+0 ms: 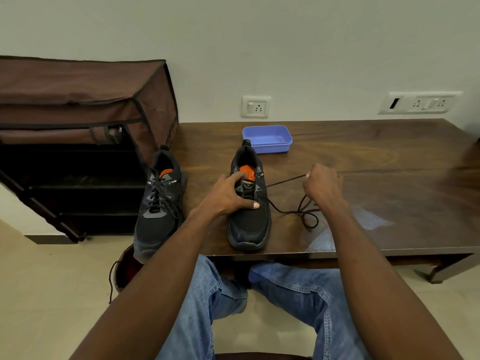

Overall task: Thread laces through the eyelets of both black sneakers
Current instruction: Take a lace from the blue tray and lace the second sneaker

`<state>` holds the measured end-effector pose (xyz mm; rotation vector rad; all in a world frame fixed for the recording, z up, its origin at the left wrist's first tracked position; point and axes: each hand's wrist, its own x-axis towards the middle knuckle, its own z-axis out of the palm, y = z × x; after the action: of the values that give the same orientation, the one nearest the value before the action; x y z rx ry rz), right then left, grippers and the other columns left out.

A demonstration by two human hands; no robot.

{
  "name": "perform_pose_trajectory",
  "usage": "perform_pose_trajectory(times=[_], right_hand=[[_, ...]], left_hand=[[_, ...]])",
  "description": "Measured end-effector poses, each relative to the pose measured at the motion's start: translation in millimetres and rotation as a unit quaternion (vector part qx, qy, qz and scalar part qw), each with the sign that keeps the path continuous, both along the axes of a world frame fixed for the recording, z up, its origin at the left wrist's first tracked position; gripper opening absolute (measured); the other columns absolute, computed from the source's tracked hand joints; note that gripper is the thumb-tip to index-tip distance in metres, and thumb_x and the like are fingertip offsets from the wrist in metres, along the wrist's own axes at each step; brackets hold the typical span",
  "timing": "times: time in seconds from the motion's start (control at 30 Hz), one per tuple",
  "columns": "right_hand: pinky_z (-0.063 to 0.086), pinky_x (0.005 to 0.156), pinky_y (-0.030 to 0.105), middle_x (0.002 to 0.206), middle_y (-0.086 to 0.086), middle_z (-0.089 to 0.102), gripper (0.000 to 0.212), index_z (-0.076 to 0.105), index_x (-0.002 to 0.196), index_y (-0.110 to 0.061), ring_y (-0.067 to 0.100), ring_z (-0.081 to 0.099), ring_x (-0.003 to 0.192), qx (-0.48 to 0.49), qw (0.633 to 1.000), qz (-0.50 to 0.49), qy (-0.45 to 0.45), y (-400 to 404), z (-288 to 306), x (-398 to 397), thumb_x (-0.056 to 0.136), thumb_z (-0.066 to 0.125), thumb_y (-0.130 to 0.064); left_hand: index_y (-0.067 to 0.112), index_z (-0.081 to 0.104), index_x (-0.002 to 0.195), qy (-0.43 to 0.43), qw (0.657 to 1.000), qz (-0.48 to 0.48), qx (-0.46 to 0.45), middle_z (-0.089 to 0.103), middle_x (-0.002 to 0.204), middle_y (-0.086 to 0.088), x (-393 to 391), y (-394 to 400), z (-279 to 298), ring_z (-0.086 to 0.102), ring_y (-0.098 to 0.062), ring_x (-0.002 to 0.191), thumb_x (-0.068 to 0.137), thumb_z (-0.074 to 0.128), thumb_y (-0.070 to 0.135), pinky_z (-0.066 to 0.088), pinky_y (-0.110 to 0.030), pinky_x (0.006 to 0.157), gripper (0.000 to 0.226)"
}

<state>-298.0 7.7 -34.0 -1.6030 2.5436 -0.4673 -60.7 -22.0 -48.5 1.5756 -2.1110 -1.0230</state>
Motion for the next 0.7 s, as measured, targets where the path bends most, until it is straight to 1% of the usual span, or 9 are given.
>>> perform_pose_trajectory(times=[0.23, 0.3, 0.37, 0.4, 0.5, 0.57, 0.6, 0.67, 0.7], right_hand=[[0.044, 0.091, 0.041, 0.117, 0.016, 0.062, 0.018, 0.063, 0.108, -0.005, 0.034, 0.053, 0.112, -0.029, 0.999, -0.002, 0.035, 3.2, -1.0, 7.2, 0.092, 0.059, -0.014], [0.049, 0.075, 0.035, 0.101, 0.01, 0.068, 0.011, 0.063, 0.099, -0.008, 0.026, 0.063, 0.095, -0.042, 0.995, 0.016, -0.084, 3.8, 3.8, 12.8, 0.094, 0.063, -0.019], [0.052, 0.066, 0.032, 0.084, 0.005, 0.07, 0.01, 0.063, 0.09, -0.01, 0.017, 0.067, 0.072, 0.01, 0.961, 0.064, -0.271, 4.6, 8.0, 22.7, 0.095, 0.065, -0.019], [0.055, 0.065, 0.033, 0.078, 0.004, 0.07, 0.01, 0.062, 0.088, -0.01, 0.015, 0.067, 0.063, 0.057, 0.944, 0.097, -0.309, 6.1, 9.6, 28.6, 0.095, 0.065, -0.017], [0.055, 0.06, 0.031, 0.077, 0.008, 0.065, 0.008, 0.059, 0.088, -0.01, 0.016, 0.065, 0.055, 0.174, 0.935, 0.177, -0.254, 10.5, 8.5, 43.8, 0.096, 0.063, -0.011], [0.053, 0.056, 0.028, 0.082, 0.01, 0.065, 0.008, 0.057, 0.089, -0.009, 0.017, 0.065, 0.057, 0.217, 0.929, 0.193, -0.228, 12.3, 6.2, 51.2, 0.095, 0.062, -0.008], [0.052, 0.055, 0.027, 0.082, 0.009, 0.065, 0.009, 0.056, 0.089, -0.009, 0.016, 0.064, 0.057, 0.231, 0.926, 0.195, -0.225, 13.2, 6.1, 53.8, 0.095, 0.062, -0.006], [0.049, 0.05, 0.026, 0.081, 0.008, 0.065, 0.01, 0.056, 0.089, -0.009, 0.014, 0.061, 0.052, 0.247, 0.926, 0.189, -0.214, 16.0, 7.7, 58.0, 0.095, 0.062, -0.005], [0.048, 0.048, 0.025, 0.079, 0.009, 0.066, 0.01, 0.056, 0.089, -0.009, 0.013, 0.058, 0.048, 0.25, 0.926, 0.184, -0.213, 17.1, 9.0, 58.6, 0.095, 0.062, -0.005]], left_hand=[[0.03, 0.034, 0.152, -0.012, 1.0, -0.003, -0.001, 0.039, 0.141, -0.006, 0.5, 0.4, -0.4, 0.044, -0.026, 0.129, 0.069, 0.088, 0.045, 0.042, -0.038, 0.106, 0.101], [0.03, 0.033, 0.152, -0.013, 1.0, -0.006, -0.006, 0.039, 0.142, -0.007, 0.9, 1.3, -1.4, 0.045, -0.026, 0.13, 0.069, 0.088, 0.046, 0.042, -0.038, 0.106, 0.101], [0.031, 0.034, 0.152, -0.012, 1.0, -0.008, -0.011, 0.04, 0.141, -0.007, 2.3, 2.7, -1.0, 0.045, -0.025, 0.129, 0.068, 0.088, 0.048, 0.042, -0.038, 0.107, 0.101], [0.032, 0.034, 0.152, -0.008, 1.0, -0.005, -0.003, 0.04, 0.141, -0.007, 3.7, 2.9, -0.8, 0.045, -0.025, 0.129, 0.068, 0.087, 0.049, 0.042, -0.038, 0.107, 0.101], [0.036, 0.036, 0.15, 0.013, 1.0, -0.015, 0.005, 0.044, 0.138, -0.004, 8.1, 3.7, -3.5, 0.048, -0.021, 0.126, 0.066, 0.084, 0.057, 0.044, -0.041, 0.109, 0.099], [0.032, 0.042, 0.145, 0.038, 0.999, -0.006, -0.019, 0.052, 0.129, -0.001, 9.9, 3.5, -3.2, 0.056, -0.016, 0.115, 0.071, 0.077, 0.057, 0.051, -0.037, 0.1, 0.085], [0.026, 0.046, 0.138, 0.064, 0.997, 0.01, -0.032, 0.055, 0.121, 0.003, 9.6, 4.5, -1.0, 0.059, -0.011, 0.104, 0.078, 0.075, 0.048, 0.054, -0.027, 0.09, 0.07], [0.021, 0.049, 0.12, 0.113, 0.99, 0.06, -0.059, 0.054, 0.103, 0.012, 9.9, 7.7, 4.2, 0.057, -0.004, 0.086, 0.09, 0.07, 0.023, 0.048, -0.014, 0.068, 0.037], [0.022, 0.05, 0.114, 0.127, 0.985, 0.086, -0.08, 0.053, 0.097, 0.013, 10.6, 7.8, 4.5, 0.056, -0.004, 0.082, 0.092, 0.068, 0.018, 0.045, -0.013, 0.065, 0.028]])
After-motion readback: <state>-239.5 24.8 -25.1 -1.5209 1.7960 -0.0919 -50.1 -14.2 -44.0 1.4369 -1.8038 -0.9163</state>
